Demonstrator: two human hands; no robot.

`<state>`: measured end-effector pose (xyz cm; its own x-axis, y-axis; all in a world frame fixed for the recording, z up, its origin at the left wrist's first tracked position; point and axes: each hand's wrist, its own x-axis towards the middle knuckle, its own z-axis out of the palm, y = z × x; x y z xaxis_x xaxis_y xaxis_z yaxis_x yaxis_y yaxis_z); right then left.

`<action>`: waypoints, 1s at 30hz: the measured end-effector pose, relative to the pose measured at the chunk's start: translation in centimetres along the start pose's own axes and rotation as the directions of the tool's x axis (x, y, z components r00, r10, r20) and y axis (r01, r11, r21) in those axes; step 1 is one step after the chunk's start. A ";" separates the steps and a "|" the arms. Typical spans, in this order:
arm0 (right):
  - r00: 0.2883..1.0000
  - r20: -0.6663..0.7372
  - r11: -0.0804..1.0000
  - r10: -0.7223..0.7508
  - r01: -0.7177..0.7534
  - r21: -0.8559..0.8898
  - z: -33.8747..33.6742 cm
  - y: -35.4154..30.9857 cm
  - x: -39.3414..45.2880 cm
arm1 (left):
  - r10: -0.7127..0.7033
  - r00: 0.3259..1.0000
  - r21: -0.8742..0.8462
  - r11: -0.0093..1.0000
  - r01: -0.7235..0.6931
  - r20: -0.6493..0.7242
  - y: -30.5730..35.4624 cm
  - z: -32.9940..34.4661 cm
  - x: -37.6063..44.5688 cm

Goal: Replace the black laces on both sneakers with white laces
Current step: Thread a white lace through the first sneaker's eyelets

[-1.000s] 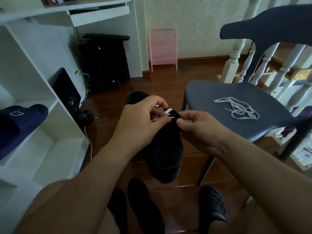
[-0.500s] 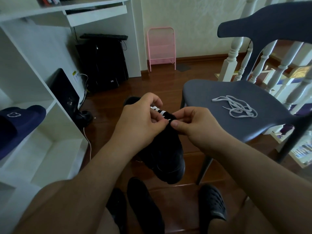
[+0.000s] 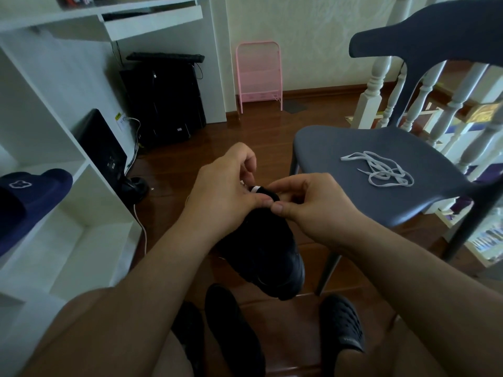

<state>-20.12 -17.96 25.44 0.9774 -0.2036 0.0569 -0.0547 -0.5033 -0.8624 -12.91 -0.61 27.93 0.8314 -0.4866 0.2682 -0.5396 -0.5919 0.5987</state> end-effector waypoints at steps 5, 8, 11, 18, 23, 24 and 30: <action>0.997 0.023 0.995 0.079 -0.080 0.059 -0.3 0.1 0.1 | 0.050 0.988 -0.095 0.995 -0.036 0.149 -0.9 -1.1 -0.4; 0.976 -0.072 0.943 0.205 -0.178 0.281 -0.5 0.5 0.9 | 0.075 0.996 -0.036 0.997 -0.073 0.058 -1.1 -1.2 -0.9; 0.958 -0.089 0.832 0.273 -0.188 0.522 -1.1 0.6 1.7 | 0.032 0.999 0.004 0.999 -0.032 -0.030 -1.8 -1.3 -0.8; 0.930 -0.197 0.717 0.309 -0.092 0.691 -0.9 0.3 1.8 | -0.338 0.938 0.060 0.941 0.334 0.083 -3.7 -0.5 -0.8; 0.960 -0.226 0.860 0.169 -0.032 0.509 -0.1 0.3 1.2 | -0.313 0.947 -0.113 0.946 0.303 -0.077 -3.9 1.0 -0.3; 0.967 -0.229 0.914 0.114 -0.012 0.406 -0.2 0.2 1.0 | -0.299 0.942 -0.129 0.951 0.281 -0.150 -3.9 1.2 -0.2; 0.964 -0.264 0.967 0.037 0.032 0.252 -1.1 -0.3 1.0 | -0.243 0.919 -0.287 0.946 0.153 -0.312 -4.0 1.5 -0.1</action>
<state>-19.38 -18.96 26.27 0.8861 -0.4367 0.1553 0.0294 -0.2814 -0.9591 -10.99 0.87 24.37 0.9363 -0.1028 0.3359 -0.3449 -0.4494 0.8241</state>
